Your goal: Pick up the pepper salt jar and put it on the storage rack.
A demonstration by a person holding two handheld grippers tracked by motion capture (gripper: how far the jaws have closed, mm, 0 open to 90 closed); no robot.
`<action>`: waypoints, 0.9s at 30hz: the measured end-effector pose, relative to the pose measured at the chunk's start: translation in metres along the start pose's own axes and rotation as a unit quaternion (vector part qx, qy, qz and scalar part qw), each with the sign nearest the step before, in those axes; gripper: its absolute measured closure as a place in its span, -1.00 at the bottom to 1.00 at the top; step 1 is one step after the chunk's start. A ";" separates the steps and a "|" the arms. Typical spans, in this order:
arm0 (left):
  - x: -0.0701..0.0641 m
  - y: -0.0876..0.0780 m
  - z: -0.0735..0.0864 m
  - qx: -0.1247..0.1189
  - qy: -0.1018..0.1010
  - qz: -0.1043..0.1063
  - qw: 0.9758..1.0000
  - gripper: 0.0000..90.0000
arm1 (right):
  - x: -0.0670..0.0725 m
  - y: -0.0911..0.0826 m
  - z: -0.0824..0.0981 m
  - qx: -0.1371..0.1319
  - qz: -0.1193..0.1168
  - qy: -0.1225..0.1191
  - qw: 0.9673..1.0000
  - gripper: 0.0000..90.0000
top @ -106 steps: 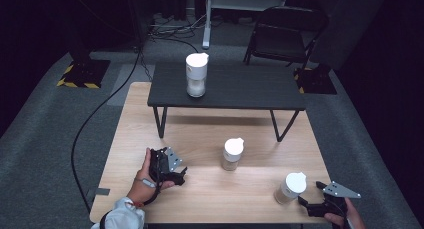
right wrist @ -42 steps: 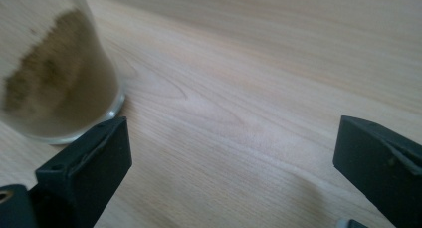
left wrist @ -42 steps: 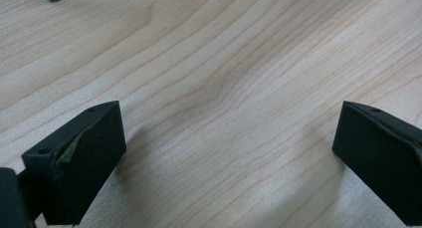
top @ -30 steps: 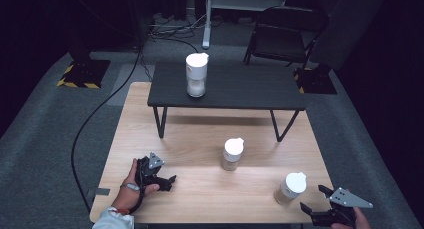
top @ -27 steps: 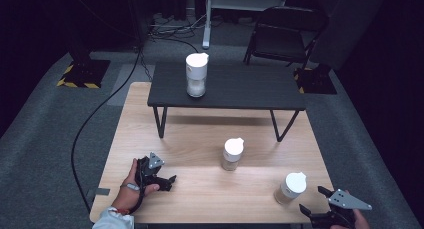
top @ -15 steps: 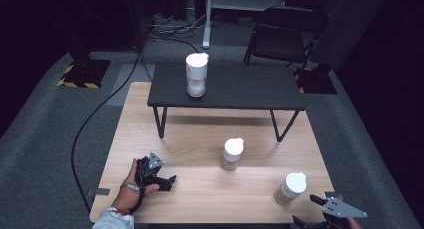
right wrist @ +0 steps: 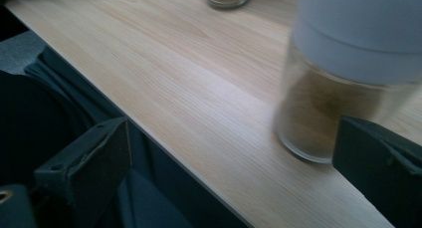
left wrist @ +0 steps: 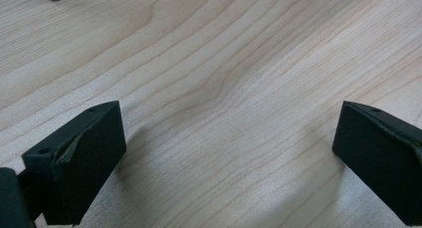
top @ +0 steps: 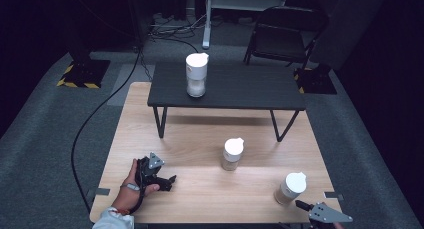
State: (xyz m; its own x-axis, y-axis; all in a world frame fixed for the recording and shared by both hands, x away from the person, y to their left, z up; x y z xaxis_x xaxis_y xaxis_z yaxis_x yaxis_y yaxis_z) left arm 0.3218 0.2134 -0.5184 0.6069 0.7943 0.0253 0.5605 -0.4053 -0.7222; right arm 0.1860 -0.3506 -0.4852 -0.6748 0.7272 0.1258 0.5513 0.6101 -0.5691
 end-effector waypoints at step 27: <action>0.000 0.000 0.000 0.000 0.000 0.000 1.000 -1.00 | 0.055 0.047 -0.010 -0.043 0.052 0.079 0.995 -0.96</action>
State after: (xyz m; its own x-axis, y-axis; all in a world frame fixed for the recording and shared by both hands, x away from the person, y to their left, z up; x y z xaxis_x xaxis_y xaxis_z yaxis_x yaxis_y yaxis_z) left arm 0.3214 0.2133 -0.5185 0.6064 0.7948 0.0252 0.5612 -0.4053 -0.7217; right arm 0.1796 -0.2789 -0.4965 -0.5306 0.8238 0.1995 0.6580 0.5487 -0.5157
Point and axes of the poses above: each handheld gripper's, and its own axes: y roughly forward along the jaws, z roughly out of its underside, x roughly to its left, the point moved 9 cm from there along y, roughly forward along the jaws, and after that the axes turned 3 degrees about y, right-handed, at the moved point
